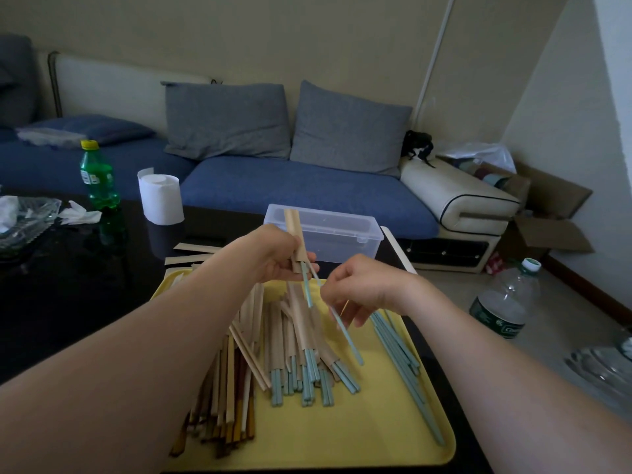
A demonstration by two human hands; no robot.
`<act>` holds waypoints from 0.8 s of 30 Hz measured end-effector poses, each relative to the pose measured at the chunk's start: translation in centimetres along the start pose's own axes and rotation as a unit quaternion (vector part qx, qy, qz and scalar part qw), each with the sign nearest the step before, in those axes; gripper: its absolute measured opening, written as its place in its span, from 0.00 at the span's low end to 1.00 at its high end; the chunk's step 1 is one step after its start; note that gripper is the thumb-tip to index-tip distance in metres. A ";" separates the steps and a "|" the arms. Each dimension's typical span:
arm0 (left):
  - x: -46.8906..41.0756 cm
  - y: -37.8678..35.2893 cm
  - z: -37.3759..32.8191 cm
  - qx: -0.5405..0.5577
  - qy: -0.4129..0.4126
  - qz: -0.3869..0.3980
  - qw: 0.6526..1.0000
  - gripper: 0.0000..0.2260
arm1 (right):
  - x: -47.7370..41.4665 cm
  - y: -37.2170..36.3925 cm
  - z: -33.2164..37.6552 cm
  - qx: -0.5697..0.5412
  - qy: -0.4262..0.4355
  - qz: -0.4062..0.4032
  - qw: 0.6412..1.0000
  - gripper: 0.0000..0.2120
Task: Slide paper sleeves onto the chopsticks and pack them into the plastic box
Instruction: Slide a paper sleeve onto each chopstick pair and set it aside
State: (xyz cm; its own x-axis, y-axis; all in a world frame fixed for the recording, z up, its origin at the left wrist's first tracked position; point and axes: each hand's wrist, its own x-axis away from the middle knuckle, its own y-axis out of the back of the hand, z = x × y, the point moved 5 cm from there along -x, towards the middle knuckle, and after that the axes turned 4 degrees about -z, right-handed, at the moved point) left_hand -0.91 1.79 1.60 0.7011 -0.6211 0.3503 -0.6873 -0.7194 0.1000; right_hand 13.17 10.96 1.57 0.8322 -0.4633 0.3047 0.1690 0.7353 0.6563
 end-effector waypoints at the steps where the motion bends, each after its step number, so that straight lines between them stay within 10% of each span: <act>1: 0.0 0.0 -0.1 0.008 -0.005 -0.003 1.000 0.15 | 0.1 -0.2 -0.1 0.012 -0.007 0.016 1.000 0.05; 13: -0.6 -0.5 0.0 0.007 -0.030 0.065 0.997 0.14 | -0.5 0.8 -0.2 -0.120 0.010 -0.052 0.991 0.05; 18: -0.4 -1.0 0.1 -0.038 -0.014 0.103 0.994 0.11 | -1.3 1.1 -0.5 -0.237 -0.019 -0.121 0.964 0.20; 24: -1.8 -0.1 0.1 -0.005 -0.047 0.037 0.998 0.13 | 1.3 -0.3 -0.7 -0.114 -0.147 0.114 0.976 0.18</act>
State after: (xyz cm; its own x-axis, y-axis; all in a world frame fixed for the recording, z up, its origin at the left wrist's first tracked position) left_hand -2.07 3.00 0.89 0.6630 -0.6990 0.2680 -0.7391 -0.6680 0.0861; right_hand 14.59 10.44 1.27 0.6804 -0.3717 0.6316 0.1371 0.9112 0.3884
